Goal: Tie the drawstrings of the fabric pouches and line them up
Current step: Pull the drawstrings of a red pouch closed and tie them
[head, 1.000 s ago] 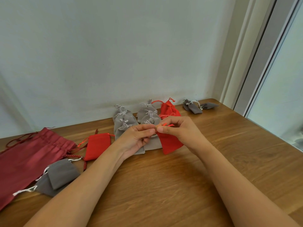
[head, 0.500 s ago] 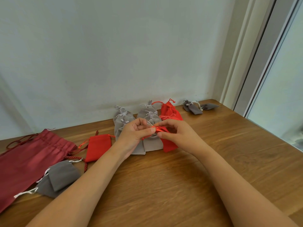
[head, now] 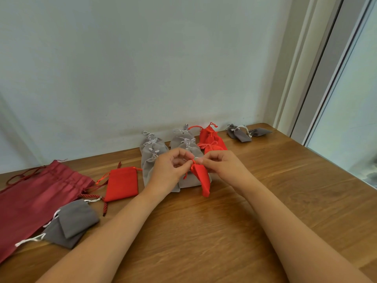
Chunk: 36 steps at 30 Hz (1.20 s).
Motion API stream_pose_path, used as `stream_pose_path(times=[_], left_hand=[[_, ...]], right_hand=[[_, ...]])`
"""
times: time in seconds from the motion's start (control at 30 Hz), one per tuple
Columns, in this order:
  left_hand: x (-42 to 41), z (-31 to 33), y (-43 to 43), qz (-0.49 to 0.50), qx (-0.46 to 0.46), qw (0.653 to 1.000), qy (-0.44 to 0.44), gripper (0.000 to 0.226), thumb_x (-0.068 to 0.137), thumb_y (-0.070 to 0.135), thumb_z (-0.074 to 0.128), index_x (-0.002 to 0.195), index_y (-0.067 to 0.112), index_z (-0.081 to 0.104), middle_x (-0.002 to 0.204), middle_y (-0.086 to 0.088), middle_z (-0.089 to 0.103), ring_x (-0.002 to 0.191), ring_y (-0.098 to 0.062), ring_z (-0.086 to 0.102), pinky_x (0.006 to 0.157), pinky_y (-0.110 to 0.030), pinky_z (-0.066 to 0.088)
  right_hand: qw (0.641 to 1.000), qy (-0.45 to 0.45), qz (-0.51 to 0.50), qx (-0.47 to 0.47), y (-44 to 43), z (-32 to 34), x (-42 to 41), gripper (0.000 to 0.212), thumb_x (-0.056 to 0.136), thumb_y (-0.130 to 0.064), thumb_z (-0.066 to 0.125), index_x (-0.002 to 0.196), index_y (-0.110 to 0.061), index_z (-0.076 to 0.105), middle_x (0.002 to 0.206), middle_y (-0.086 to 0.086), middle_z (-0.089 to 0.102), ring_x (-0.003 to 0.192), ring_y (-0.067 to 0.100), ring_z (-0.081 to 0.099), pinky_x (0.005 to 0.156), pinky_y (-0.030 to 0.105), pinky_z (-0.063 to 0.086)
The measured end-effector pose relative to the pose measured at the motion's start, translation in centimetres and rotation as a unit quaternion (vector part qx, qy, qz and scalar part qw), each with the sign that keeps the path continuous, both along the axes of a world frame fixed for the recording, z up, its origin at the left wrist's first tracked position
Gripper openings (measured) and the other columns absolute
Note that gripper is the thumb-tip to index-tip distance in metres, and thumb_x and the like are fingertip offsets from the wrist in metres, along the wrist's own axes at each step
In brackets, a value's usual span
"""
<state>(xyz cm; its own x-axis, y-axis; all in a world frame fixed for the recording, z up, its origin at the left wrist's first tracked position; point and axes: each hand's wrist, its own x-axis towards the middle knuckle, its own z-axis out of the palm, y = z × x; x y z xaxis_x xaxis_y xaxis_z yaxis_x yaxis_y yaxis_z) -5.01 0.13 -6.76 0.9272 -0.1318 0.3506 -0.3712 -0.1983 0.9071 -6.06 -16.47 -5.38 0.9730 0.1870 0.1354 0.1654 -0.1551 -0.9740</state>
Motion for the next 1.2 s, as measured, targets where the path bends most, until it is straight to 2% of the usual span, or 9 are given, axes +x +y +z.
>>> stream_pose_path(times=[0.1,0.2,0.37,0.5,0.63,0.77,0.9,1.03,1.2], left_hand=[[-0.3,0.1,-0.1,-0.006,0.020,1.000,-0.020,0.024,0.085,0.002,0.067,0.086,0.026,0.071,0.074,0.003,0.072,0.068,-0.011,0.067,0.062,-0.022,0.054],[-0.4,0.1,-0.1,0.005,0.042,0.998,-0.050,0.024,0.085,0.008,0.069,0.087,0.031,0.070,0.079,0.003,0.072,0.069,-0.010,0.066,0.065,-0.021,0.054],[-0.6,0.2,-0.2,-0.003,0.042,0.997,-0.057,0.018,0.086,0.009,0.067,0.079,0.026,0.069,0.066,0.004,0.066,0.058,-0.002,0.058,0.060,-0.014,0.047],[-0.7,0.2,-0.2,-0.002,0.043,0.997,-0.064,0.017,0.086,0.010,0.068,0.080,0.026,0.069,0.068,0.004,0.067,0.061,-0.003,0.059,0.063,-0.016,0.049],[-0.7,0.4,0.0,0.004,0.039,0.996,-0.077,0.018,0.086,0.010,0.067,0.081,0.028,0.069,0.072,0.008,0.069,0.068,-0.003,0.063,0.067,-0.016,0.050],[-0.6,0.4,0.0,-0.005,0.051,0.996,-0.070,0.018,0.086,0.012,0.066,0.081,0.029,0.068,0.070,0.017,0.068,0.067,0.001,0.062,0.066,-0.013,0.048],[0.1,-0.2,0.1,-0.004,0.141,0.987,-0.075,0.026,0.085,0.014,0.070,0.083,0.040,0.067,0.075,0.014,0.069,0.072,-0.001,0.062,0.069,-0.015,0.049],[0.1,-0.1,0.2,-0.003,0.148,0.987,-0.058,0.008,0.086,0.016,0.070,0.084,0.023,0.071,0.077,0.007,0.068,0.071,-0.004,0.060,0.067,-0.016,0.047],[-0.6,0.1,-0.1,-0.040,0.161,0.985,-0.041,0.011,0.087,0.013,0.068,0.080,0.021,0.066,0.078,0.008,0.066,0.073,0.003,0.056,0.069,-0.009,0.042]], right_hand=[[0.998,0.038,-0.016,0.048,0.1,-0.3,0.0,0.011,0.082,-0.007,0.073,0.075,-0.014,0.068,0.078,0.006,0.069,0.080,0.019,0.063,0.089,0.041,0.051],[0.990,0.066,-0.029,0.121,0.1,-0.2,0.0,0.020,0.076,0.003,0.075,0.074,-0.012,0.060,0.068,0.001,0.069,0.070,0.014,0.066,0.077,0.031,0.054],[0.983,0.097,-0.026,0.155,-0.2,-0.1,0.2,0.030,0.073,0.005,0.076,0.070,-0.015,0.053,0.068,0.003,0.068,0.070,0.014,0.068,0.074,0.027,0.056],[0.983,0.081,-0.020,0.165,-0.3,0.0,0.2,0.032,0.073,0.009,0.074,0.070,-0.014,0.052,0.070,0.006,0.067,0.069,0.015,0.067,0.072,0.027,0.056],[0.992,0.008,-0.027,0.123,-0.1,0.3,0.1,0.035,0.074,0.011,0.074,0.069,-0.013,0.048,0.071,0.008,0.065,0.063,0.011,0.062,0.056,0.015,0.047],[0.995,-0.026,-0.028,0.096,0.6,0.1,0.3,0.038,0.076,0.015,0.065,0.068,-0.015,0.042,0.072,0.010,0.058,0.069,0.017,0.055,0.064,0.021,0.048],[0.995,-0.024,-0.036,0.093,0.3,0.2,0.6,0.042,0.077,0.018,0.055,0.067,-0.017,0.035,0.064,0.004,0.049,0.055,0.012,0.042,0.054,0.021,0.038],[0.994,-0.024,-0.061,0.083,-0.9,0.4,0.7,0.043,0.079,0.017,0.051,0.070,-0.019,0.030,0.067,0.005,0.046,0.058,0.012,0.038,0.051,0.017,0.035],[0.996,-0.057,-0.061,-0.017,-1.9,0.7,0.3,0.041,0.076,0.015,0.055,0.072,-0.017,0.030,0.072,0.007,0.051,0.067,0.015,0.041,0.060,0.026,0.039]])
